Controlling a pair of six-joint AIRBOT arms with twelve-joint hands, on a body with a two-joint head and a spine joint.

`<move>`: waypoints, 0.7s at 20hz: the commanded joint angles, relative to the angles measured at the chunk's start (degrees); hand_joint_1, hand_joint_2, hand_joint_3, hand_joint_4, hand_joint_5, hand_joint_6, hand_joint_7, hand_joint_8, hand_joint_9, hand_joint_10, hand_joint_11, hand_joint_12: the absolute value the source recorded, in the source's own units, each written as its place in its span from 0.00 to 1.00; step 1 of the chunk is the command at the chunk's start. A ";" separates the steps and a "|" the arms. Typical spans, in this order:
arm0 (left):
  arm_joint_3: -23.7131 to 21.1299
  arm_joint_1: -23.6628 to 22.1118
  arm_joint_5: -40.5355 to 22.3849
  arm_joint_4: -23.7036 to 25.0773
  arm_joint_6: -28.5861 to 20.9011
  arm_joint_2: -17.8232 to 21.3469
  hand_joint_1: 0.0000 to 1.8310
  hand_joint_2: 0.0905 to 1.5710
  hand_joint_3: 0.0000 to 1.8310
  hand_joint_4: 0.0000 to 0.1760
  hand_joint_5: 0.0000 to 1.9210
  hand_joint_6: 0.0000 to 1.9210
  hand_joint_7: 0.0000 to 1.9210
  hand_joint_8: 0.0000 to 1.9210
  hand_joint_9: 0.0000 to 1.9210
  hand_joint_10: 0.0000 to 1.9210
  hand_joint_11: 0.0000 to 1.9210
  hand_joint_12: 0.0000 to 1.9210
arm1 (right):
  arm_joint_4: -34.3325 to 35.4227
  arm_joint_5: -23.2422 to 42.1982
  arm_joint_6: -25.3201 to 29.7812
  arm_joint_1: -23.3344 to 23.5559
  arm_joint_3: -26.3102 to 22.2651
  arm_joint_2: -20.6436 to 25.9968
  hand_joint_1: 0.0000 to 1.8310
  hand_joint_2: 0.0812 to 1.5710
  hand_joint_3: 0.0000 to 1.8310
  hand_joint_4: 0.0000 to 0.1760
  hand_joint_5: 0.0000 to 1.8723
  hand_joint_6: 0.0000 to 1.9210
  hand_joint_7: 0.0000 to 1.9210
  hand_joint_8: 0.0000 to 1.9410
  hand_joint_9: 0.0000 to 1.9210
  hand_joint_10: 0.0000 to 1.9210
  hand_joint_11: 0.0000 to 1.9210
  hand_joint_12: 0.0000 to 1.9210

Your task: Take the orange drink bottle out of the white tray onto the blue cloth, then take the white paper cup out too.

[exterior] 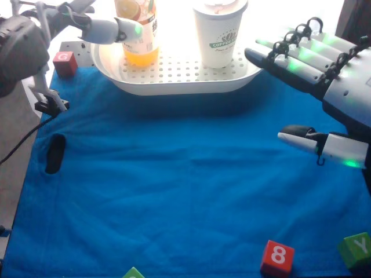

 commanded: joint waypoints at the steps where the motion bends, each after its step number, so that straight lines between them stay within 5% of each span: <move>1: 0.64 -1.14 -5.43 -0.07 -0.53 -0.08 0.36 0.60 0.00 0.53 0.00 0.00 0.00 0.00 0.00 0.00 0.00 0.23 | 0.41 7.34 0.45 0.19 0.14 -0.18 0.39 0.80 0.00 0.00 0.00 0.00 0.00 0.00 0.00 0.00 0.00 0.46; 4: 1.61 -1.41 -4.51 -0.27 -0.54 -0.70 0.35 0.59 0.00 0.61 0.00 0.00 0.00 0.00 0.00 0.00 0.00 0.25 | 0.42 7.34 0.64 0.01 0.19 -0.25 0.36 0.81 0.00 0.00 0.00 0.00 0.00 0.00 0.00 0.00 0.00 0.50; 5: 1.65 -1.41 -4.47 -0.28 -0.55 -0.92 0.36 0.58 0.00 0.74 0.00 0.00 0.00 0.00 0.00 0.00 0.00 0.15 | 0.42 7.34 0.67 0.00 0.18 -0.25 0.36 0.81 0.00 0.00 0.00 0.00 0.00 0.00 0.00 0.00 0.00 0.44; 6: 1.78 -1.41 -4.33 -0.28 -0.55 -1.21 0.36 0.57 0.00 0.88 0.00 0.00 0.00 0.00 0.00 0.00 0.00 0.22 | 0.42 7.34 0.73 -0.01 0.18 -0.25 0.36 0.81 0.00 0.00 0.00 0.00 0.00 0.00 0.00 0.00 0.00 0.39; 8: 2.08 -1.41 -4.00 -0.28 -0.61 -1.63 0.36 0.55 0.00 0.77 0.00 0.00 0.00 0.00 0.00 0.00 0.00 0.27 | 0.42 7.34 0.78 -0.03 0.18 -0.25 0.37 0.81 0.00 0.00 0.00 0.00 0.00 0.00 0.00 0.00 0.00 0.30; 9: 2.23 -1.42 -3.81 -0.21 -0.66 -1.92 0.35 0.56 0.00 0.79 0.00 0.00 0.00 0.00 0.00 0.00 0.00 0.14 | 0.44 7.34 0.79 -0.09 0.18 -0.25 0.36 0.81 0.00 0.00 0.00 0.00 0.00 0.00 0.00 0.00 0.00 0.30; 10: 2.39 -1.46 -3.42 0.24 -0.69 -2.21 0.39 0.58 0.01 0.71 0.00 0.00 0.00 0.00 0.00 0.00 0.00 0.01 | 0.45 7.34 0.84 -0.13 0.17 -0.25 0.35 0.81 0.00 0.00 0.00 0.00 0.00 0.00 0.00 0.00 0.00 0.29; 11: 2.57 -1.63 -2.99 0.74 -0.70 -2.35 0.39 0.58 0.01 0.71 0.00 0.00 0.00 0.00 0.00 0.00 0.00 0.01 | 0.45 7.34 0.91 -0.14 0.18 -0.25 0.35 0.81 0.00 0.00 0.00 0.00 0.00 0.00 0.00 0.00 0.00 0.29; 12: 2.81 -1.80 -2.59 1.08 -0.70 -2.56 0.39 0.58 0.01 0.70 0.00 0.00 0.00 0.00 0.00 0.00 0.02 0.01 | 0.45 7.34 1.03 -0.14 0.18 -0.25 0.34 0.81 0.00 0.00 0.00 0.00 0.00 0.00 0.00 0.00 0.00 0.29; 13: 2.93 -1.88 -2.54 1.08 -0.76 -2.68 0.44 0.62 0.00 0.60 0.00 0.00 0.00 0.00 0.00 0.00 0.00 0.25 | 0.45 7.34 1.10 -0.15 0.18 -0.25 0.35 0.81 0.00 0.00 0.00 0.00 0.00 0.00 0.00 0.00 0.00 0.25; 14: 2.93 -1.89 -2.59 1.09 -0.78 -2.68 0.44 0.62 0.00 0.60 0.00 0.00 0.00 0.00 0.00 0.00 0.00 0.25 | 0.45 7.34 1.10 -0.15 0.18 -0.25 0.35 0.81 0.00 0.00 0.00 0.00 0.00 0.00 0.00 0.00 0.00 0.25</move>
